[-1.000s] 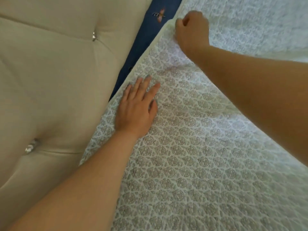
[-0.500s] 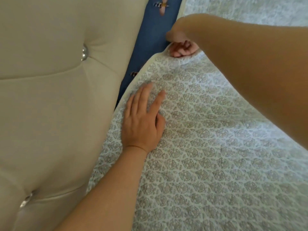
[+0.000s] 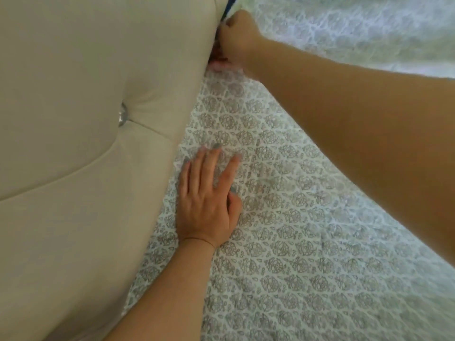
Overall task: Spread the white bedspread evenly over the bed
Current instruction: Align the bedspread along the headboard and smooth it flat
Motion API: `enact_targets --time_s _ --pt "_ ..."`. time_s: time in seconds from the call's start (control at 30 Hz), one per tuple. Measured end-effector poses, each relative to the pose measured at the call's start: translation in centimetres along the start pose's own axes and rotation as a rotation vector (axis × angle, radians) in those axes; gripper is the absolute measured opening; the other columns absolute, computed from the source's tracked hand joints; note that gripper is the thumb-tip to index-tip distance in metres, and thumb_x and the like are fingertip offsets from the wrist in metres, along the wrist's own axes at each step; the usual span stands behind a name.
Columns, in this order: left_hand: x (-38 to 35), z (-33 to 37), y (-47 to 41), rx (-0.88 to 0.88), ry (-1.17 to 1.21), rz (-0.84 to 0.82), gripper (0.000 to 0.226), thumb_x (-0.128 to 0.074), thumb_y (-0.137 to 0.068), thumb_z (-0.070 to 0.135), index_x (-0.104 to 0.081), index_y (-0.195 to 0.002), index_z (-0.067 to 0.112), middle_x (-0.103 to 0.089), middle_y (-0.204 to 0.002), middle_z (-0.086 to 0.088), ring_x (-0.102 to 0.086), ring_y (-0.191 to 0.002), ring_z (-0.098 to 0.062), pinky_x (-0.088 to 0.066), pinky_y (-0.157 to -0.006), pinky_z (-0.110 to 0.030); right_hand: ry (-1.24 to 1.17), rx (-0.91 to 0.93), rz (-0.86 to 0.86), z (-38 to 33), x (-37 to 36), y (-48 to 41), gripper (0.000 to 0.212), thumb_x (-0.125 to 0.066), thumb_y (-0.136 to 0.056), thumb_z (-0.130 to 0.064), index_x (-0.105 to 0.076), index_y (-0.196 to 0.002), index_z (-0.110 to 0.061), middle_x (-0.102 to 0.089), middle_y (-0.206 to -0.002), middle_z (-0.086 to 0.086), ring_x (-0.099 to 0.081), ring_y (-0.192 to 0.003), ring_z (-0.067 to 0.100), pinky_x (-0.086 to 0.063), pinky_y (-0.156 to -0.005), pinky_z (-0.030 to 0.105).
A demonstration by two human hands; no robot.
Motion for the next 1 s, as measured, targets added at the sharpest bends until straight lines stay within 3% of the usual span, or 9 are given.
enact_targets --time_s 0.13,0.23,0.37,0.47,0.53,0.63,0.7,0.87,1.0 --pt "-0.2 0.0 0.0 -0.001 -0.019 -0.014 0.062 -0.036 -0.087 0.028 -0.031 -0.149 0.028 -0.026 -0.157 -0.006 -0.019 -0.146 -0.028 -0.012 -0.120 -0.046 -0.052 0.083 -0.001 1.0 -1.7 0.0 0.036 -0.038 -0.100 -0.008 -0.043 -0.064 -0.007 -0.056 -0.051 0.003 -0.060 -0.043 0.011 -0.060 -0.061 0.042" --pt "-0.4 0.0 0.0 -0.008 -0.022 -0.020 0.062 -0.036 -0.087 0.028 -0.031 -0.148 0.028 -0.025 -0.157 -0.005 -0.018 -0.147 -0.027 -0.012 -0.119 -0.047 -0.013 0.073 -0.072 1.1 -2.0 -0.4 0.024 -0.038 -0.097 -0.007 -0.055 -0.085 0.005 -0.068 -0.074 0.018 -0.070 -0.067 0.029 -0.058 -0.067 0.052" --pt "-0.4 -0.1 -0.1 -0.011 -0.022 -0.008 0.060 -0.035 -0.087 0.028 -0.033 -0.148 0.028 -0.027 -0.157 -0.005 -0.019 -0.146 -0.027 -0.013 -0.119 -0.047 0.102 0.123 -0.099 1.5 -1.8 1.2 0.029 -0.052 -0.081 -0.006 -0.061 -0.106 0.006 -0.071 -0.099 0.019 -0.069 -0.091 0.029 -0.058 -0.078 0.045" --pt "-0.1 0.0 0.1 -0.011 -0.012 0.004 0.060 -0.034 -0.087 0.028 -0.034 -0.147 0.028 -0.028 -0.156 -0.005 -0.021 -0.146 -0.028 -0.013 -0.119 -0.046 0.116 0.186 -0.198 2.4 -1.3 4.2 0.046 -0.061 -0.082 -0.003 -0.051 -0.127 -0.003 -0.060 -0.124 0.013 -0.058 -0.114 0.023 -0.051 -0.097 0.028" --pt "-0.3 -0.3 -0.2 -0.012 -0.014 -0.001 0.059 -0.033 -0.087 0.029 -0.036 -0.146 0.028 -0.030 -0.156 -0.005 -0.022 -0.145 -0.028 -0.013 -0.119 -0.046 0.306 0.306 -0.280 2.6 -1.4 6.2 0.060 -0.060 -0.085 -0.008 -0.041 -0.141 -0.008 -0.047 -0.142 0.010 -0.045 -0.132 0.021 -0.036 -0.107 0.022" --pt "-0.2 -0.2 -0.1 0.001 -0.038 0.005 0.055 -0.034 -0.087 0.029 -0.043 -0.142 0.027 -0.034 -0.153 -0.007 -0.025 -0.144 -0.029 -0.014 -0.120 -0.046 0.856 0.472 -0.320 4.8 -1.8 10.0 0.061 -0.044 -0.097 -0.030 -0.018 -0.152 -0.026 -0.009 -0.162 0.004 -0.007 -0.149 0.024 -0.010 -0.119 0.039" --pt "-0.1 -0.1 0.3 0.042 -0.076 0.011 0.053 -0.033 -0.088 0.033 -0.045 -0.139 0.026 -0.030 -0.155 -0.008 -0.022 -0.145 -0.029 -0.014 -0.120 -0.046 0.950 0.470 -0.301 6.9 -1.2 12.8 0.053 -0.029 -0.102 -0.036 -0.012 -0.152 -0.034 0.001 -0.163 0.001 0.005 -0.150 0.025 0.001 -0.120 0.045" --pt "0.2 -2.8 1.6 0.215 -0.131 -0.059 0.060 -0.022 -0.098 0.045 -0.009 -0.153 0.025 -0.002 -0.162 -0.007 -0.004 -0.149 -0.021 -0.008 -0.121 -0.040 1.093 0.418 -0.325 10.8 1.3 19.3 0.058 -0.026 -0.101 -0.043 0.001 -0.152 -0.038 0.013 -0.162 -0.001 0.014 -0.149 0.023 0.005 -0.119 0.045" --pt "1.7 -4.3 5.1 0.142 -0.111 -0.148 0.059 -0.022 -0.102 0.034 -0.003 -0.153 0.012 0.003 -0.161 -0.009 0.002 -0.149 -0.019 -0.001 -0.121 -0.035 1.041 0.342 -0.349 12.3 1.9 23.5 0.058 -0.029 -0.101 -0.043 -0.003 -0.153 -0.034 0.010 -0.162 0.000 0.011 -0.149 0.025 0.003 -0.121 0.045"
Point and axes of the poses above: each hand's wrist, its own y-axis away from the middle knuckle, its own x-axis out of the back of the hand, z = x × y, the point moved 4 cm from there along -y, towards the middle knuckle
